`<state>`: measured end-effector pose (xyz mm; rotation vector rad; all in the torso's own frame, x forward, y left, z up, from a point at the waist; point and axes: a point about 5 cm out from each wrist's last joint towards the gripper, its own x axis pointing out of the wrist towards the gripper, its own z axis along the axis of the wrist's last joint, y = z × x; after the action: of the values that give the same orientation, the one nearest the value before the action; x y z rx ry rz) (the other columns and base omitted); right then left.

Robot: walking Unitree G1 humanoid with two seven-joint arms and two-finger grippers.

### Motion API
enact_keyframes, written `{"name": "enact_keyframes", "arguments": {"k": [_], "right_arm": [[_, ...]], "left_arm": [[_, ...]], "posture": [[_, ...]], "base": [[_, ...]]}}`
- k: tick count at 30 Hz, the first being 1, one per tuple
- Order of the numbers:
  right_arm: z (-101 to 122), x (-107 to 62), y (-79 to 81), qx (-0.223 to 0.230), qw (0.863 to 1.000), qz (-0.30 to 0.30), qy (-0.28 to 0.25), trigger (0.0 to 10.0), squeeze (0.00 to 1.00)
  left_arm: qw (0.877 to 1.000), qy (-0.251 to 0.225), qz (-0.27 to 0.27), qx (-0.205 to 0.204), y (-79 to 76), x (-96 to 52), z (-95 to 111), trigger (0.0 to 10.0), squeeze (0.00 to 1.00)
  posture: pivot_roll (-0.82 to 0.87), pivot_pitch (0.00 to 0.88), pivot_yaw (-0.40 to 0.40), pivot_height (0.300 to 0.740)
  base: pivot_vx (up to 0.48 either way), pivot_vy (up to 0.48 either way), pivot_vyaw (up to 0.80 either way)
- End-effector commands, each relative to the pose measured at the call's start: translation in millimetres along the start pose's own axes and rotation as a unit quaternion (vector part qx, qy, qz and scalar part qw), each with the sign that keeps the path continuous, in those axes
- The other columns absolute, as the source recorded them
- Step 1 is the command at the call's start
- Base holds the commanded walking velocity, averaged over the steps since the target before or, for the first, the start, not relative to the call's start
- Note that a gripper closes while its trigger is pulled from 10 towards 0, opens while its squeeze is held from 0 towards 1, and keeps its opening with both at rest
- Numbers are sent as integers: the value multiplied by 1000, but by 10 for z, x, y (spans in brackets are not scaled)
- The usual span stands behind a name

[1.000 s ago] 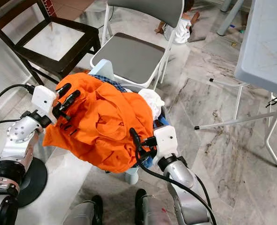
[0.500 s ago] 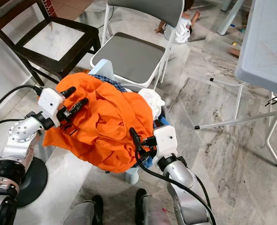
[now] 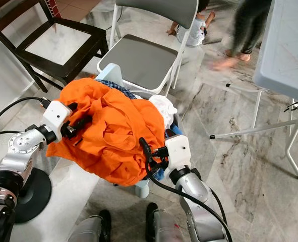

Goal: Hang hanger

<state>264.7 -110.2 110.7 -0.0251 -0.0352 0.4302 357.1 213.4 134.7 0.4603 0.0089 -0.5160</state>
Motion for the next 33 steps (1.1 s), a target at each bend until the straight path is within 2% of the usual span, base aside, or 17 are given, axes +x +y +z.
{"name": "enact_keyframes", "arguments": {"k": [1, 23, 28, 33], "right_arm": [[-26, -33, 11, -1, 1000, -3, 7, 10000, 0], [-31, -20, 11, 0, 1000, -6, 6, 10000, 0], [-39, -24, 6, -1, 1000, -6, 7, 10000, 0], [-37, -15, 6, -1, 1000, -6, 7, 10000, 0]], "left_arm": [[1000, 20, 0, 1, 21, -43, -72, 0, 0], [1000, -10, 0, -7, 8, -30, -23, 0, 0], [999, -31, 28, -29, 36, -65, -15, 0, 0], [999, -32, 33, -29, 23, -111, -56, 0, 0]], "posture": [[2, 307, -21, 740], [4, 305, -21, 740], [8, 304, -18, 740], [11, 304, -22, 740]], "base": [[0, 0, 0], [0, 0, 0], [0, 0, 0], [0, 0, 0]]}}
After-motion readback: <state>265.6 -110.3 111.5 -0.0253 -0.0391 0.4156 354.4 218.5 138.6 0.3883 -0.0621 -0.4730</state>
